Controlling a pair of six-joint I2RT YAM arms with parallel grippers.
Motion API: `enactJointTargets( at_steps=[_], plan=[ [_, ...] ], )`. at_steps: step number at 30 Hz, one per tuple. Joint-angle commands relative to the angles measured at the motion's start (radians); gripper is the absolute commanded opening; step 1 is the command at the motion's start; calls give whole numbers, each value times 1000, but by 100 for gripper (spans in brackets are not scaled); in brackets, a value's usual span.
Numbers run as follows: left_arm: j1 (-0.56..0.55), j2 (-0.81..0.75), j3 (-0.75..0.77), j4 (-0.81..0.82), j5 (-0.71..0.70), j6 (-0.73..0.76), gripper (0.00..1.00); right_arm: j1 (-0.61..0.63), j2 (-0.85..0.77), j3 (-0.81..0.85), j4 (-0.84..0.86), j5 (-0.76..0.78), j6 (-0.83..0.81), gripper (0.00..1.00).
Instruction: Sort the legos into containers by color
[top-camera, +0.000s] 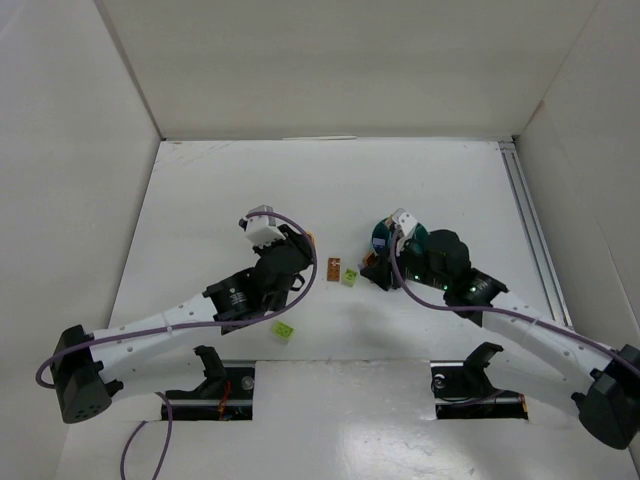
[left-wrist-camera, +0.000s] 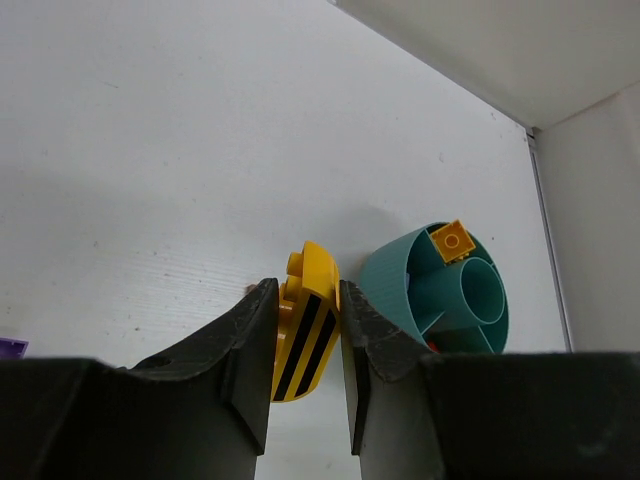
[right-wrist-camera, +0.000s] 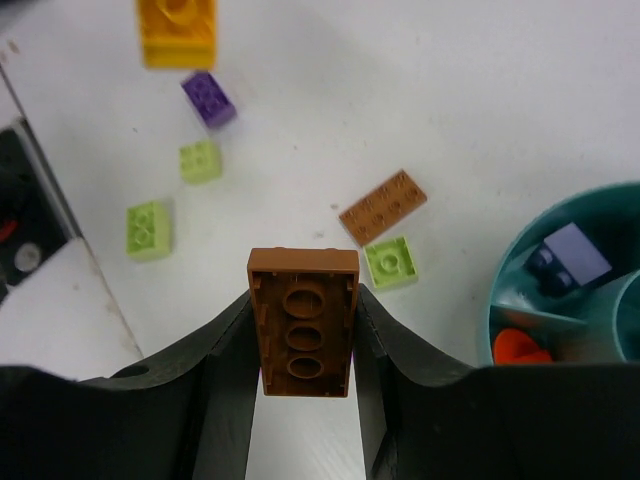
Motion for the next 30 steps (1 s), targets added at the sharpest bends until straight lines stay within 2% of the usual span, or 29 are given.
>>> enactJointTargets(
  at_steps=[1, 6, 9, 10, 13, 18, 22, 23, 26, 30],
  plan=[
    [1, -42, -6, 0, -20, 16, 0, 31, 65, -9, -15, 20, -68, 2],
    [1, -52, -6, 43, 75, 97, 0, 99, 260, 13, -25, 60, -115, 5],
    [1, -52, -6, 101, 195, 232, 0, 149, 361, 25, -25, 123, -115, 5],
    [1, -52, -15, 141, 254, 268, 0, 149, 381, 25, -25, 149, -115, 5],
    [10, -78, -55, 234, 317, 370, 0, 162, 436, 25, -25, 192, -115, 8],
    [10, -127, -106, 318, 433, 436, 0, 171, 495, 25, -25, 224, -124, 16],
    [10, -141, -106, 318, 433, 436, 0, 180, 509, 43, -25, 224, -124, 30],
    [10, -141, -95, 307, 433, 436, 0, 189, 492, 44, -25, 224, -115, 40],
    [10, -141, -95, 295, 433, 436, 0, 189, 447, 44, -36, 215, -115, 54],
    [10, -141, -95, 286, 424, 436, 0, 189, 313, 53, -106, 215, -115, 66]
  ],
)
